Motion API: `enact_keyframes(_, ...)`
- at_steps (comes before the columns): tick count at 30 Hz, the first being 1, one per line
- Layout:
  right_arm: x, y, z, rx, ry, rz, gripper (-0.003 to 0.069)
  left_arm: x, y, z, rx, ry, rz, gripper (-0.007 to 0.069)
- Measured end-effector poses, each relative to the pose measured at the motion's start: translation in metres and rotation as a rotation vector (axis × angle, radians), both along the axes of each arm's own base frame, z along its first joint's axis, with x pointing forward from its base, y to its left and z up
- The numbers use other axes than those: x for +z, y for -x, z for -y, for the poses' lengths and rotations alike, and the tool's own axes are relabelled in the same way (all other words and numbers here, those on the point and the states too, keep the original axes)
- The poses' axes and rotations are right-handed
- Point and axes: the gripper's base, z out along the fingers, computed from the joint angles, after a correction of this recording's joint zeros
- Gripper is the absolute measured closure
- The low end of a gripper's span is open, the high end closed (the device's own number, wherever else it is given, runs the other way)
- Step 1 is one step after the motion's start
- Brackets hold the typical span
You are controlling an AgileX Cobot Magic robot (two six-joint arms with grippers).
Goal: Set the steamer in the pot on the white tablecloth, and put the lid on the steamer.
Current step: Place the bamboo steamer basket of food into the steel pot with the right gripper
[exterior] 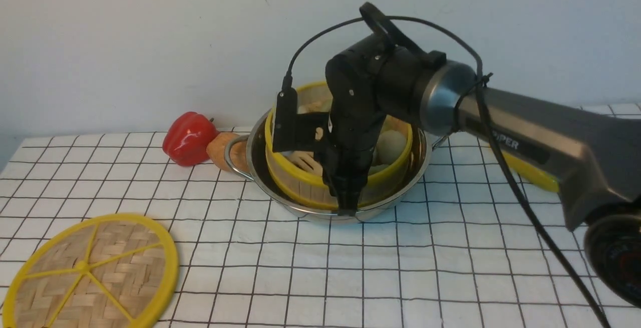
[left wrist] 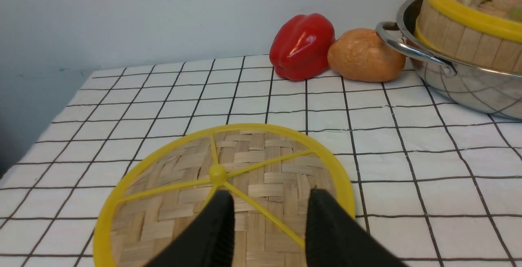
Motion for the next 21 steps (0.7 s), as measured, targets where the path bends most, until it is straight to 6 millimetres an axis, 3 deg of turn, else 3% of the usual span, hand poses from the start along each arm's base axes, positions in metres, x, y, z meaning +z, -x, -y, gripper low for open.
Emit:
enact_keyframes(4, -0.0108, -0.0011, -0.0012, 0.008, 0.028, -0.007, 0.0571, 0.0000, 0.0000, 0.0000, 0.000, 0.000, 0.000, 0.0382)
enact_keyframes(9, -0.0097, -0.0002, -0.0023, 0.006, 0.016, -0.019, 0.0557, 0.0000, 0.0000, 0.0000, 0.000, 0.000, 0.000, 0.0382)
enact_keyframes(12, -0.0093, 0.0010, -0.0030, 0.008, 0.008, -0.034, 0.0445, 0.0000, 0.0000, 0.0000, 0.000, 0.000, 0.000, 0.0382)
enact_keyframes(13, -0.0093, 0.0011, -0.0032, 0.007, 0.006, -0.035, 0.0445, 0.0000, 0.0000, 0.0000, 0.000, 0.000, 0.000, 0.0382)
enact_keyframes(17, -0.0072, 0.0004, -0.0040, 0.025, 0.000, -0.021, 0.0249, 0.0000, 0.0000, 0.0000, 0.000, 0.000, 0.000, 0.0382)
enact_keyframes(21, -0.0022, -0.0003, -0.0040, 0.029, -0.008, -0.001, 0.0172, 0.0000, 0.0000, 0.0000, 0.000, 0.000, 0.000, 0.0382)
